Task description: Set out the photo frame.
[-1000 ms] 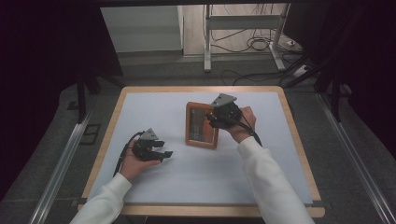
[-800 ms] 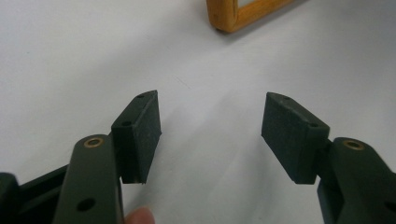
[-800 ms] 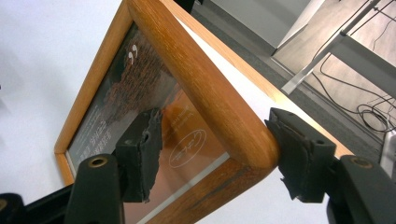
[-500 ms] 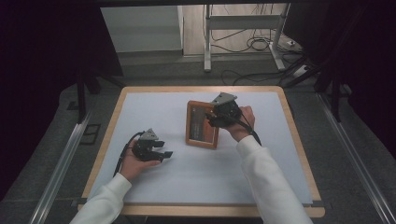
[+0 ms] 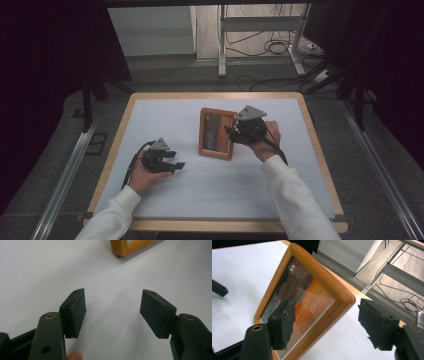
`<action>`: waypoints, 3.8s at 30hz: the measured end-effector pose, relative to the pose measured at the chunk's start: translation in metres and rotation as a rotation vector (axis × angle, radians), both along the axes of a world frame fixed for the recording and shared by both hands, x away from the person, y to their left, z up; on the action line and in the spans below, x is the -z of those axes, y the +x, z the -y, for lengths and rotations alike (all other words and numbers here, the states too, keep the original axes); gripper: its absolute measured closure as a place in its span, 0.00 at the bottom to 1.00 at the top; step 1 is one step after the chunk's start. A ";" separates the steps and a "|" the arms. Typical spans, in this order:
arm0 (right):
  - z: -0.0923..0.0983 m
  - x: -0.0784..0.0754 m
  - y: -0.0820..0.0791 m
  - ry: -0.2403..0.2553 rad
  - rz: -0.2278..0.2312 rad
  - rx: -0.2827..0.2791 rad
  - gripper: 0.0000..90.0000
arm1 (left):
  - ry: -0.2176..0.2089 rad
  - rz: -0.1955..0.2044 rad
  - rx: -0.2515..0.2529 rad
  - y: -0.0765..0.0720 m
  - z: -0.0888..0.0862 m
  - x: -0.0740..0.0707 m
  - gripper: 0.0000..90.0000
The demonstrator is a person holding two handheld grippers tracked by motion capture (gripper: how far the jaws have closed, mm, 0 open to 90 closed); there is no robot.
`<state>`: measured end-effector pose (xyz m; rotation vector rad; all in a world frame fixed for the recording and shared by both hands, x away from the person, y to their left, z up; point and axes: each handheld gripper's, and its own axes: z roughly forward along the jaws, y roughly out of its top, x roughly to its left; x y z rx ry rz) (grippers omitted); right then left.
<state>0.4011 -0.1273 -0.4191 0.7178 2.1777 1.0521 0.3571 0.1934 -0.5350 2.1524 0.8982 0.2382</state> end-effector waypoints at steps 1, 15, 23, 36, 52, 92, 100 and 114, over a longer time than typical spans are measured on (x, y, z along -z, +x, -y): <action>0.003 0.001 -0.004 0.006 0.001 -0.003 0.36 | 0.001 0.000 0.000 0.000 0.000 0.000 0.41; 0.011 0.033 -0.033 0.032 -0.088 -0.075 0.91 | 0.002 0.003 -0.001 -0.001 0.001 0.000 0.41; 0.000 0.058 -0.036 -0.007 -0.132 -0.111 0.98 | 0.002 0.003 0.000 -0.001 0.000 0.000 0.41; -0.011 0.078 -0.032 -0.024 -0.186 -0.115 0.98 | 0.003 0.004 0.002 -0.001 0.000 0.000 0.41; -0.015 0.094 -0.027 -0.069 -0.235 -0.106 0.98 | 0.001 0.004 0.001 -0.001 0.000 0.000 0.41; -0.002 0.093 -0.025 -0.063 -0.222 -0.090 0.97 | -0.008 0.008 0.007 -0.001 0.000 -0.001 0.40; 0.011 0.085 -0.032 -0.016 -0.232 -0.086 0.97 | -0.020 0.005 0.002 -0.002 -0.002 -0.002 0.40; 0.042 0.080 -0.045 0.079 -0.229 -0.068 0.52 | -0.031 0.010 -0.005 -0.006 0.000 -0.004 0.40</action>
